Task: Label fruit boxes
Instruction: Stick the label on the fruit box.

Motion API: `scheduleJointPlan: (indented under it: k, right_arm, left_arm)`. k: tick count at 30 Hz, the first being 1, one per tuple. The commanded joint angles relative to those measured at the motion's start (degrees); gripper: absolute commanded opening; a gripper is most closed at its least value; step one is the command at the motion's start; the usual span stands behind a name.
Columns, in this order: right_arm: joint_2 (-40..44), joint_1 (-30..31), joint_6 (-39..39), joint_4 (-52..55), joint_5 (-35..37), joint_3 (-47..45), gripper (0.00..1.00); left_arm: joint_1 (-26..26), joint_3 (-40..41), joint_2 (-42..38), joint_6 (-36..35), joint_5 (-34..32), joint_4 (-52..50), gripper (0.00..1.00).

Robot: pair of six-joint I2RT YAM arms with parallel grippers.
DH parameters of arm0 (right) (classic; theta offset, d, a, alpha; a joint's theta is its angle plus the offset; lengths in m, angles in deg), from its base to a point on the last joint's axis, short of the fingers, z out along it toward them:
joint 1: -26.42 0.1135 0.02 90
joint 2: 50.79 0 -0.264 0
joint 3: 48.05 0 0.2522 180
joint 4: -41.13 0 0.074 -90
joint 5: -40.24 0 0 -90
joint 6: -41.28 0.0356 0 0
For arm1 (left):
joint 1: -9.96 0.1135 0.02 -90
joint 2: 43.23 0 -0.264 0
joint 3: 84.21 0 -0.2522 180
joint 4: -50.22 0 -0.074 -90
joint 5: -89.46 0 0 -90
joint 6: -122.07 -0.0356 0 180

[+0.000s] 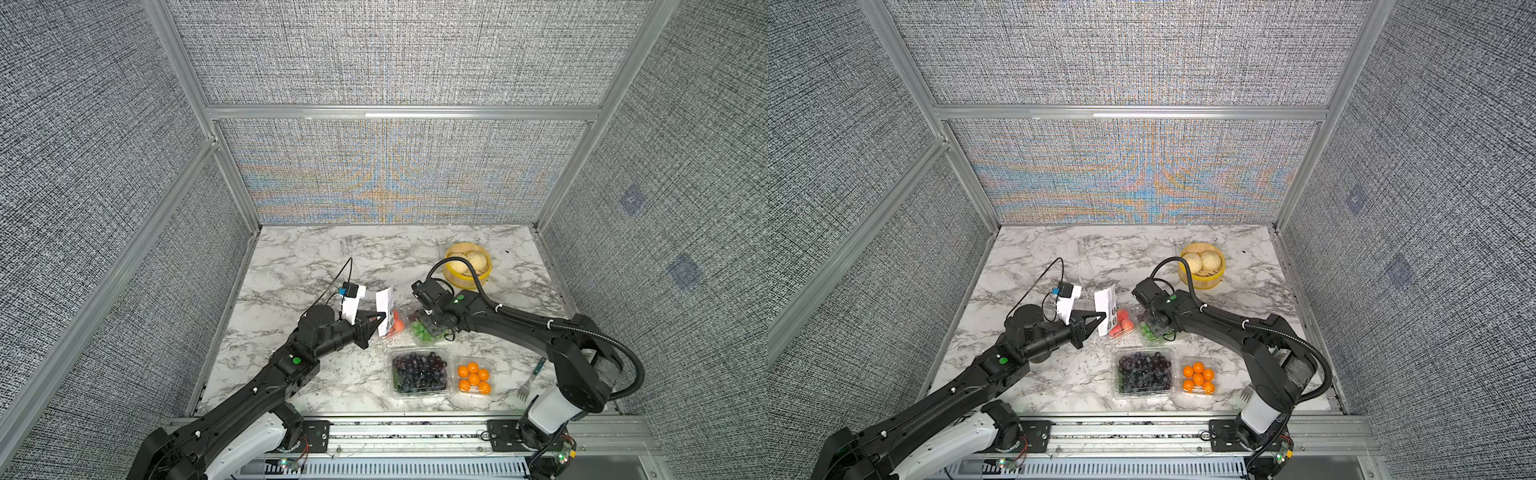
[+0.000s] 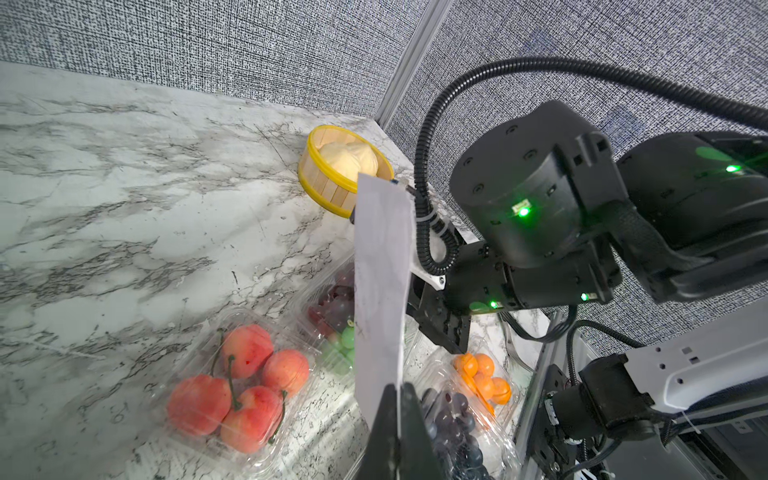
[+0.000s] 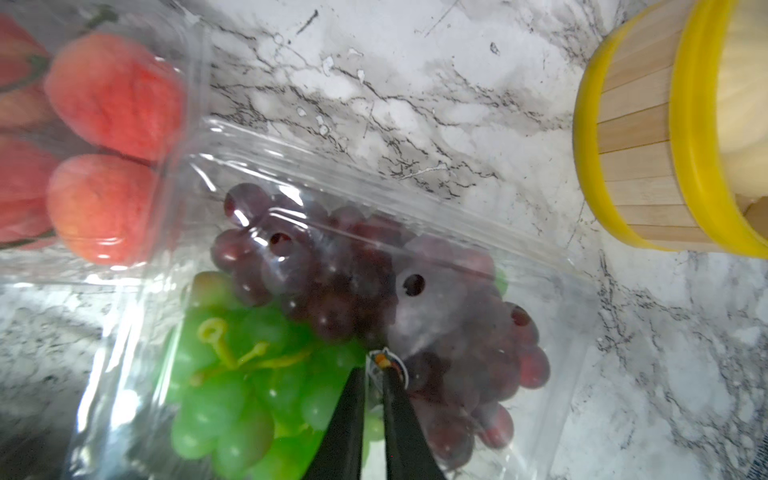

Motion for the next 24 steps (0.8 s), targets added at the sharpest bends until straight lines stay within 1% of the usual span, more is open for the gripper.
scheduleJointPlan:
  k: [1, 3, 4, 9, 10, 11, 14, 16, 20, 24]
  right_arm:
    - [1.56, -0.17, 0.52, -0.93, -5.03, -0.84, 0.31]
    - [3.60, -0.30, 0.69, -2.56, -6.10, -1.47, 0.38]
    - [4.36, -0.39, 0.70, -3.05, -6.54, -1.84, 0.40]
    - [8.23, -0.47, 1.64, -3.71, -2.77, -3.25, 0.39]
    - [8.76, -0.55, 1.77, -3.79, -2.49, -3.59, 0.37]
    - [9.20, -0.73, 1.91, -4.01, -2.56, -4.04, 0.32]
    - [9.49, -1.56, 2.62, -3.93, -2.66, -4.76, 0.14]
    - [8.82, -2.03, 2.72, -3.80, -2.63, -4.86, 0.08]
    - [6.69, -2.22, 1.99, -4.54, -4.28, -4.62, 0.04]
    - [5.31, -2.59, 1.50, -5.71, -4.52, -4.61, 0.03]
  left_arm:
    - [0.03, 0.12, -0.16, -0.61, -0.11, 0.24, 0.00]
    - [0.04, 0.46, 0.22, -0.23, -0.17, 1.18, 0.00]
    - [0.06, 0.70, 0.57, 0.11, -0.10, 1.81, 0.00]
    - [0.08, 1.12, 1.49, 0.72, 0.18, 1.70, 0.00]
    - [0.07, 1.38, 1.32, 0.80, 0.09, 1.88, 0.00]
    - [0.04, 1.69, 1.14, 0.95, -0.16, 2.20, 0.00]
    - [0.00, 2.05, 0.91, 1.13, -0.53, 2.61, 0.00]
    - [0.03, 1.89, 0.99, 1.23, -0.44, 2.52, 0.00]
    - [0.03, 1.54, 1.61, 1.40, 0.64, 2.52, 0.00]
    - [-0.02, 1.59, 2.17, 1.87, 0.88, 2.56, 0.00]
